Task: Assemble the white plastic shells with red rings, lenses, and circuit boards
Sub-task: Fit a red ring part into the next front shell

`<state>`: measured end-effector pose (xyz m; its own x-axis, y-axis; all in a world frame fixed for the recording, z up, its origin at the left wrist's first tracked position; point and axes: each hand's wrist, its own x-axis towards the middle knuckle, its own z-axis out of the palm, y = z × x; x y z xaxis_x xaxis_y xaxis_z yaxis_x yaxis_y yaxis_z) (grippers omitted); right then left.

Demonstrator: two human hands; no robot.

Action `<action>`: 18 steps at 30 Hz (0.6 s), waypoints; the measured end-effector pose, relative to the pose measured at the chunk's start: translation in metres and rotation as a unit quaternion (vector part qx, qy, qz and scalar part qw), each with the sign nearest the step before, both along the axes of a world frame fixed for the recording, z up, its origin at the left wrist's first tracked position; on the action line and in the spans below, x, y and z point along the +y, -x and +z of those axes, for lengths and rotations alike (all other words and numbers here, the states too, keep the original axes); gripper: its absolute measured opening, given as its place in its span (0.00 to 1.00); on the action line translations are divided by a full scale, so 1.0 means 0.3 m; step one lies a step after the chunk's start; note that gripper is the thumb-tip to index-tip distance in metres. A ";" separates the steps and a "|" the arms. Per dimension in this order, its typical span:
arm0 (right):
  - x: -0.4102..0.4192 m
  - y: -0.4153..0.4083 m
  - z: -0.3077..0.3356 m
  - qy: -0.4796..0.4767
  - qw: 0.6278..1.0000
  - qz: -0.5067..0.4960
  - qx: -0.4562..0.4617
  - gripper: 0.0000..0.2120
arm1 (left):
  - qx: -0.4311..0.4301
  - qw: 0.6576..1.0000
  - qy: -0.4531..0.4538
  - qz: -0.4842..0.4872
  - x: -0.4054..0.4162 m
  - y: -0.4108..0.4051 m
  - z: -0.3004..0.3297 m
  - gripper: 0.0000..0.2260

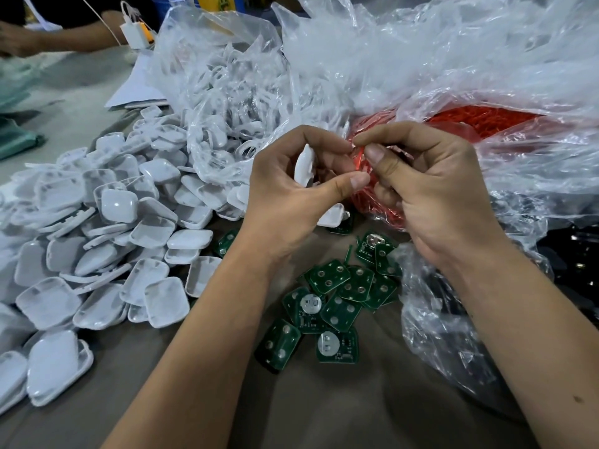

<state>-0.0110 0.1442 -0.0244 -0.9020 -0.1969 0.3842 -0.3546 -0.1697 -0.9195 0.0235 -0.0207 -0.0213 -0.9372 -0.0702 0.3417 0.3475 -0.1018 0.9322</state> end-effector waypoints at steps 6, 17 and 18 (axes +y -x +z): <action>0.004 0.001 -0.014 -0.016 0.999 -0.027 -0.039 0.06 | 0.011 1.000 0.007 0.006 0.001 0.006 0.003 0.10; -0.002 -0.005 -0.008 0.016 0.991 0.063 -0.118 0.06 | 0.009 1.000 0.003 -0.007 0.000 0.001 0.004 0.07; -0.001 -0.006 -0.007 0.016 0.991 0.064 -0.118 0.06 | 0.010 1.000 0.003 -0.008 0.002 0.001 0.004 0.08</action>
